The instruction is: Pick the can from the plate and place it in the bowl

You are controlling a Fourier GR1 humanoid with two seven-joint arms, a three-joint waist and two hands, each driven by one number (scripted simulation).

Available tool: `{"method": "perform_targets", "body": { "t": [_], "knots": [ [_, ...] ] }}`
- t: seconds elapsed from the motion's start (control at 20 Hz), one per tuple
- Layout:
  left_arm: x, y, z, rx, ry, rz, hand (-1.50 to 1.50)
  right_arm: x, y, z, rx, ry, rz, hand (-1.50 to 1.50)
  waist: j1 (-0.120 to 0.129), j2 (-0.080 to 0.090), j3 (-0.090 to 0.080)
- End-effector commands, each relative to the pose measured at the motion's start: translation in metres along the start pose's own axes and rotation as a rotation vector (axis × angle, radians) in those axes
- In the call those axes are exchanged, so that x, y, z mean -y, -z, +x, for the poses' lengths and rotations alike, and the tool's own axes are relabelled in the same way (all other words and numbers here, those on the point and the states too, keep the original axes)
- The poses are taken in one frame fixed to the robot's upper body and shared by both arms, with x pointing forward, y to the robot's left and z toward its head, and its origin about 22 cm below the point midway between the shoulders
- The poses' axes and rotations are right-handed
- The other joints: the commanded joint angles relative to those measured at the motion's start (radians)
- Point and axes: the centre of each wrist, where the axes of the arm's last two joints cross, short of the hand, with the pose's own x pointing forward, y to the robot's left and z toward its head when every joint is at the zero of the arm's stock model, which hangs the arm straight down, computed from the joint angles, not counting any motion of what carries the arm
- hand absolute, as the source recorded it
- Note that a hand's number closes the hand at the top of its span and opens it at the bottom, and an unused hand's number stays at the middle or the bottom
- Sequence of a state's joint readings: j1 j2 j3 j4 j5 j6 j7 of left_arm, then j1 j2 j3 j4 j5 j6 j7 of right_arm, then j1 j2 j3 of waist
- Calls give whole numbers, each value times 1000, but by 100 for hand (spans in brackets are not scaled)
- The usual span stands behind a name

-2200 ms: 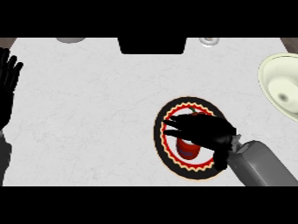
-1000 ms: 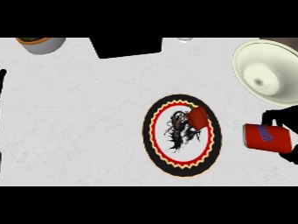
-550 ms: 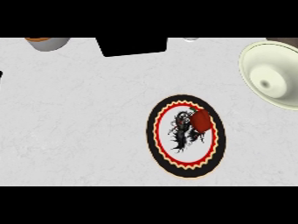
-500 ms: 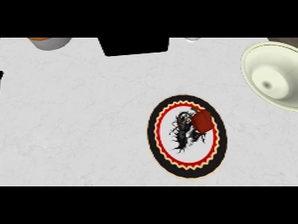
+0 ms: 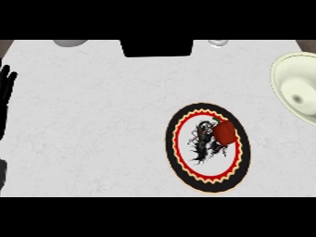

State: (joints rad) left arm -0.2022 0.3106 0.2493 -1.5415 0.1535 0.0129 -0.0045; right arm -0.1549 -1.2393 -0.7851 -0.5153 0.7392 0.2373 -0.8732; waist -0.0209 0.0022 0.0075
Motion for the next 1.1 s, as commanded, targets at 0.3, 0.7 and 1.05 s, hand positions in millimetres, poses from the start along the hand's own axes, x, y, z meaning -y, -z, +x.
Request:
{"method": "perform_targets", "body": {
  "t": [0.3,0.7,1.05],
  "knots": [
    [28,9,-1,8,-7,-20,0,50,5,9,199,316,-55,150,27,1,-5],
    [26,23,6,13,-16,-65,0,48,57,47,190,355,37,150,60,6,-7],
    [19,28,13,11,-8,-57,0,16,109,94,209,315,170,150,51,2,-8]
  ]
}}
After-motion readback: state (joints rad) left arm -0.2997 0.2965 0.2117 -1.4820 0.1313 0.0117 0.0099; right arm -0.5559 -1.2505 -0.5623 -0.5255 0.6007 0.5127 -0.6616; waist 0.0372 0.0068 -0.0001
